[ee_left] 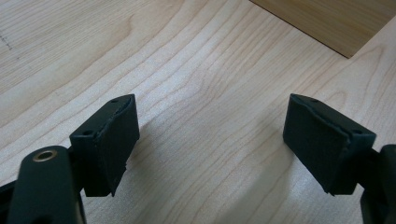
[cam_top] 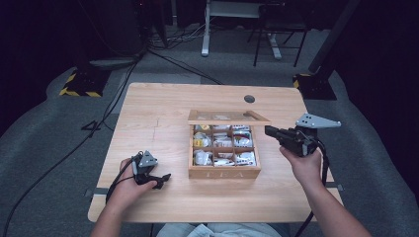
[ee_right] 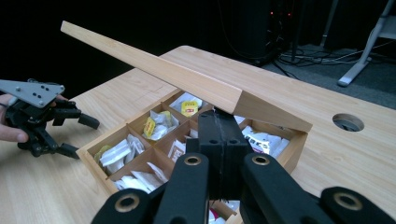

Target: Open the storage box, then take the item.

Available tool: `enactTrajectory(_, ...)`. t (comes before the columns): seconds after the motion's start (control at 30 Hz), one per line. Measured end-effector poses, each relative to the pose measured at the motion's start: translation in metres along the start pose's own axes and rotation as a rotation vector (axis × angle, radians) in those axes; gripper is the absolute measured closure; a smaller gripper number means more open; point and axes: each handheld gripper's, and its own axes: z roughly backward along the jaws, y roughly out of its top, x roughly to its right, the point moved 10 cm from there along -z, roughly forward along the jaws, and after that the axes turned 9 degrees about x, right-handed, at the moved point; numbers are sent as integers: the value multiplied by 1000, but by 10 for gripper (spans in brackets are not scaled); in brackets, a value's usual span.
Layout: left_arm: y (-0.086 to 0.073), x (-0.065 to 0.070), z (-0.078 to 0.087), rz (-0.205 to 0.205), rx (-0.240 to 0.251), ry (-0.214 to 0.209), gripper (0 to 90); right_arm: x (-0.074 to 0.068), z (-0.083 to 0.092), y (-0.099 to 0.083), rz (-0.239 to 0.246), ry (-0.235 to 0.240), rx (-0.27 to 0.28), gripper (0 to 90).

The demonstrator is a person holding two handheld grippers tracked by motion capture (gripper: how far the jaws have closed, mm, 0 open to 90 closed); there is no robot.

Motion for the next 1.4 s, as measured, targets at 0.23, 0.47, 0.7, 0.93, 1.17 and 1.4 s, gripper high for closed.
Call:
enactTrajectory(0.23, 0, 0, 0, 0, 0, 1, 189, 2, -4, 7, -6, -22, 16, 900)
enactTrajectory(0.47, 1, -1, -1, -1, 0, -8, 187, 5, -8, 14, -1, -34, 15, 900)
enactTrajectory(0.7, 2, -3, -3, -10, 1, -11, 187, 7, -10, 19, 2, -37, 11, 900)
enactTrajectory(0.93, 3, -6, -3, -20, -5, -21, 187, 9, -11, 23, 4, -37, 5, 900)
enactTrajectory(1.17, 3, -11, -3, -30, -3, -38, 203, 10, -13, 26, -1, -36, -1, 900)
enactTrajectory(1.4, 9, -15, 1, 10, 23, -54, 268, 11, -13, 27, 1, -30, -9, 900)
